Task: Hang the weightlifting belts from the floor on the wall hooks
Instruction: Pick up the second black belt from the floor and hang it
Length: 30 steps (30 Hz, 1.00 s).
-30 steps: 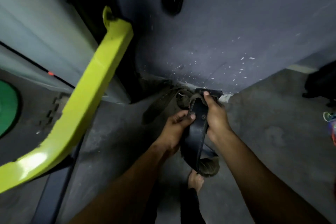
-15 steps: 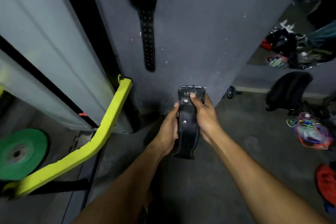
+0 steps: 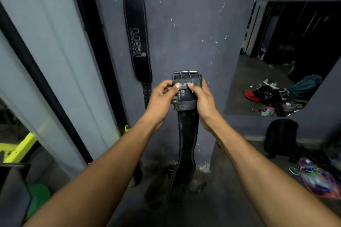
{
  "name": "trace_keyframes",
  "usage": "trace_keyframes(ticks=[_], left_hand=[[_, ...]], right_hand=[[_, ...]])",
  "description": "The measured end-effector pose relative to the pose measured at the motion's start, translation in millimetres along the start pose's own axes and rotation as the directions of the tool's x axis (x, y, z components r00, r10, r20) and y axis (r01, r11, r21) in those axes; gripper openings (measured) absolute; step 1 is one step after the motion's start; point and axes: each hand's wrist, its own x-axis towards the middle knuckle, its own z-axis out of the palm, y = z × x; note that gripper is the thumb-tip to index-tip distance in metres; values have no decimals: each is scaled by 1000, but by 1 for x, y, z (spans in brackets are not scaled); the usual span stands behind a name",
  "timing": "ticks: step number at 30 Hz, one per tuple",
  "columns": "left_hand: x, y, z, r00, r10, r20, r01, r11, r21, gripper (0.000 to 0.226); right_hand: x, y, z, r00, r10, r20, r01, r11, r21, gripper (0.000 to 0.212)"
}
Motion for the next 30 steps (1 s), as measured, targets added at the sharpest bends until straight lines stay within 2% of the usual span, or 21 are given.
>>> trace_keyframes(ticks=[3,8,9,12,14,16,18,23,25,27,30], left_hand=[[8,33,2,996,82,44,-83,996,34,5],[17,72,5,984,176,14,-176,984,10,9],[19,77,5,984,180,6,-180,984,-15,8],[24,91,12,983,184,-20,-185,974,-127,8],[26,97,20,985,172,-18,-173,970,-173,6],[27,101,27,990,141,19,-135,972,-192,4],[26,105,28,989,141,43,-133,979,-154,6],[25,107,20,978,171,118,-182,980,83,29],[21,95,21,980,130,152,-132,991,5,35],[16,82,23,979,74,191,-62,996,-66,36],[13,67,24,982,63,176,-76,995,70,22]], right_hand=[[4,-26,1,1000,-1,19,0,998,61,24],[6,-59,4,984,-116,138,107,992,73,50],[7,-60,1,973,-152,171,145,988,56,52],[7,-52,-5,952,-230,202,263,952,-155,67],[7,-50,-4,944,-304,129,328,910,-253,55],[12,-54,-5,928,-372,7,362,896,-257,33],[19,-64,-6,918,-396,-30,378,895,-235,23],[40,-93,2,921,-388,34,383,884,-269,25],[50,-102,9,925,-378,36,374,890,-260,23],[58,-110,16,915,-402,32,396,881,-257,20],[67,-126,28,896,-444,11,429,858,-282,31]])
